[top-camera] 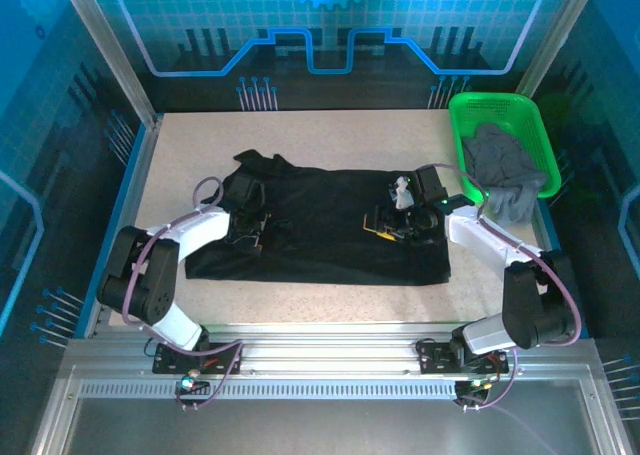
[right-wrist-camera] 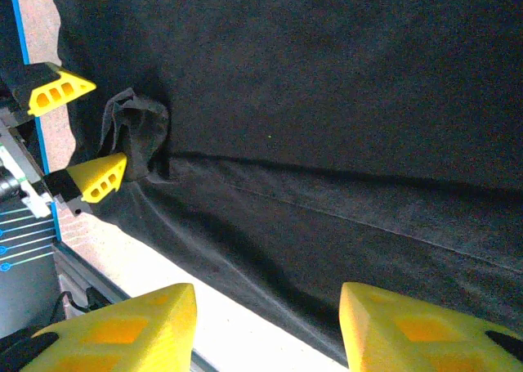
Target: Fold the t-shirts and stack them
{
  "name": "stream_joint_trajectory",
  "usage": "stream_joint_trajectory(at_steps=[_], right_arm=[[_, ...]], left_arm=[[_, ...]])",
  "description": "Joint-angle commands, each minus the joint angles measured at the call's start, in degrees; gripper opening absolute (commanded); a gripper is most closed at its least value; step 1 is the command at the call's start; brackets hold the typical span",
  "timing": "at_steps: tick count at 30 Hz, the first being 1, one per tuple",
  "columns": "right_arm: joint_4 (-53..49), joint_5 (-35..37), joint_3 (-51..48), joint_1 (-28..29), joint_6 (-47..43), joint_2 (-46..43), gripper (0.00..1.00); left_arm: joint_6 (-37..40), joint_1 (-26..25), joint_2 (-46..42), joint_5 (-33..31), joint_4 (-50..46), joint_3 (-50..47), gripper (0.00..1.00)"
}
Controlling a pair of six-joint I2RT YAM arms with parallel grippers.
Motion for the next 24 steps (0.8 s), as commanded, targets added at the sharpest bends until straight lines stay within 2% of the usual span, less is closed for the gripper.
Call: stream_joint_trajectory(at_steps=[1,10,14,18,24], right_arm=[[0.26,-1.46,-0.09,0.56,-0.50,-0.94,0.51],[-0.40,-1.30,1.27,0.59,-0.82,-0.19,0.51],[-0.83,-0.95,1.17,0.44,-0.78,-0.58,0.51],[-1.72,0.90,0.40,0.25,-0.58,-1.66,0.49],[-1.59,3.90,-3.28,-1.51,0.86,-3.75,0.42]], left_arm=[[4.26,2.05,1.62,-2.35,-0.25,3.74,0.85],[17.16,3.62,11.34,-1.66,-1.80,16.86,0.81],[20.97,3.71,12.65,-3.02,-4.17,20.26,0.81],[22.90,3.71,9.31,-4.80,-5.98,19.81,0.80],[26.49,3.75,-1.66,-5.81,-3.68,11.09,0.77]])
